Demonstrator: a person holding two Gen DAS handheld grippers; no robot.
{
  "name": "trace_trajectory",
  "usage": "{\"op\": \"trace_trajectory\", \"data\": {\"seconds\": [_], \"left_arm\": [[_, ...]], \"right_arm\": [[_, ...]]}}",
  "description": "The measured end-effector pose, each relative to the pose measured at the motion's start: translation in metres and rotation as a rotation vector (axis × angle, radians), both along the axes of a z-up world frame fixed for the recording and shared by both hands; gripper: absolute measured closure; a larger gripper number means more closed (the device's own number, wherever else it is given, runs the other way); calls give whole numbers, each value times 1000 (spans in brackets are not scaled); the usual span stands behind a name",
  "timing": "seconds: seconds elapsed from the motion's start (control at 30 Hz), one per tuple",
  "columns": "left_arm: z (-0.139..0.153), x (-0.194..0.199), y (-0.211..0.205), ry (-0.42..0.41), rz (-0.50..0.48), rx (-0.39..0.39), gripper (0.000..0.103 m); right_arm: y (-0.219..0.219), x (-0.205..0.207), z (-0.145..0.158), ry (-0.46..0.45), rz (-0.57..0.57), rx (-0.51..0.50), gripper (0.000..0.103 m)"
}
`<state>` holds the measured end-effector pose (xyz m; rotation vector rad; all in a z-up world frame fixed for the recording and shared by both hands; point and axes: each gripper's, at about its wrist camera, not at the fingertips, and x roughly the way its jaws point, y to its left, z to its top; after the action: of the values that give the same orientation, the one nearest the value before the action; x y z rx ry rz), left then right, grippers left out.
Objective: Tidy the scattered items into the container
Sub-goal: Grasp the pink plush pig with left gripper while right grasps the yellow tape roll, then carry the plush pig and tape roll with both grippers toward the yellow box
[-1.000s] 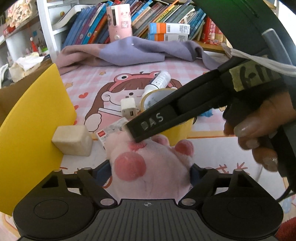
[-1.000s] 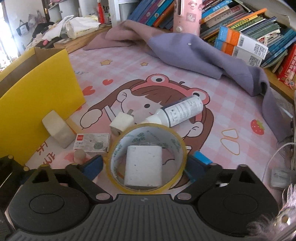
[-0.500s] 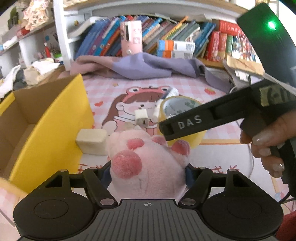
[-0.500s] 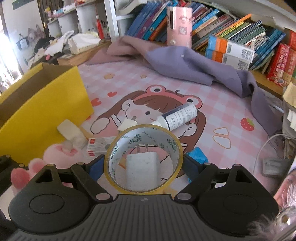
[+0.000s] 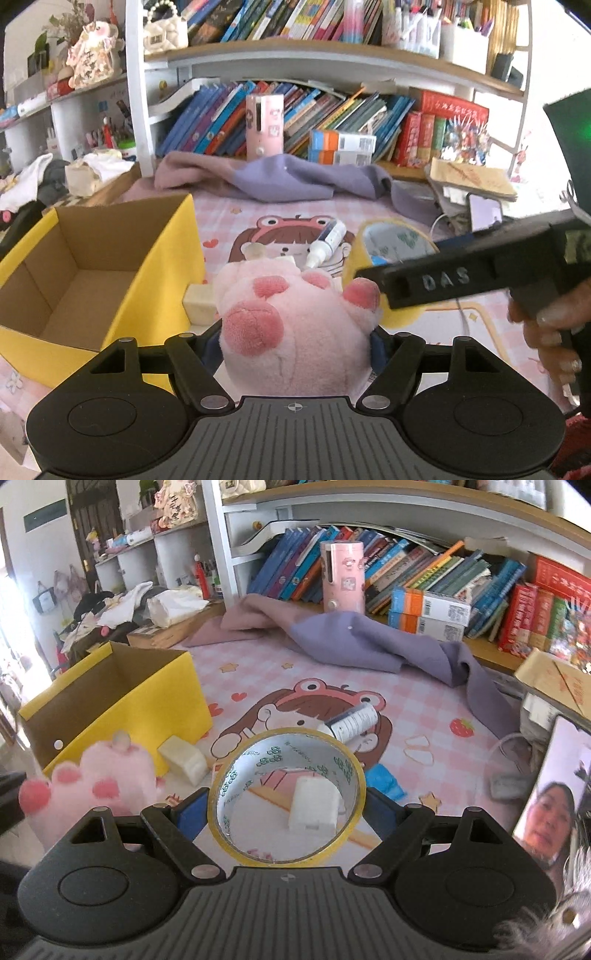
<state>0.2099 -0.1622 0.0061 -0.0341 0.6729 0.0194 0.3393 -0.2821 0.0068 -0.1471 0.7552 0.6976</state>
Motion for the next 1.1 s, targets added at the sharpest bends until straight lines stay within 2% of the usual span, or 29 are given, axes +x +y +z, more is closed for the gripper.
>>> {"op": "trace_trajectory", "data": {"seconds": [0.27, 0.47, 0.8, 1.1], "left_arm": [[17, -26, 15, -36, -80, -10, 30], [21, -47, 36, -48, -147, -7, 30], [23, -103, 84, -61, -238, -17, 30], [21, -161, 136, -47, -238, -43, 30]], "right_arm": [[-11, -39, 15, -6, -58, 8, 17], [-4, -73, 20, -10, -143, 8, 17], [28, -144, 24, -17, -270, 18, 17], [63, -220, 19, -11, -346, 19, 17]]}}
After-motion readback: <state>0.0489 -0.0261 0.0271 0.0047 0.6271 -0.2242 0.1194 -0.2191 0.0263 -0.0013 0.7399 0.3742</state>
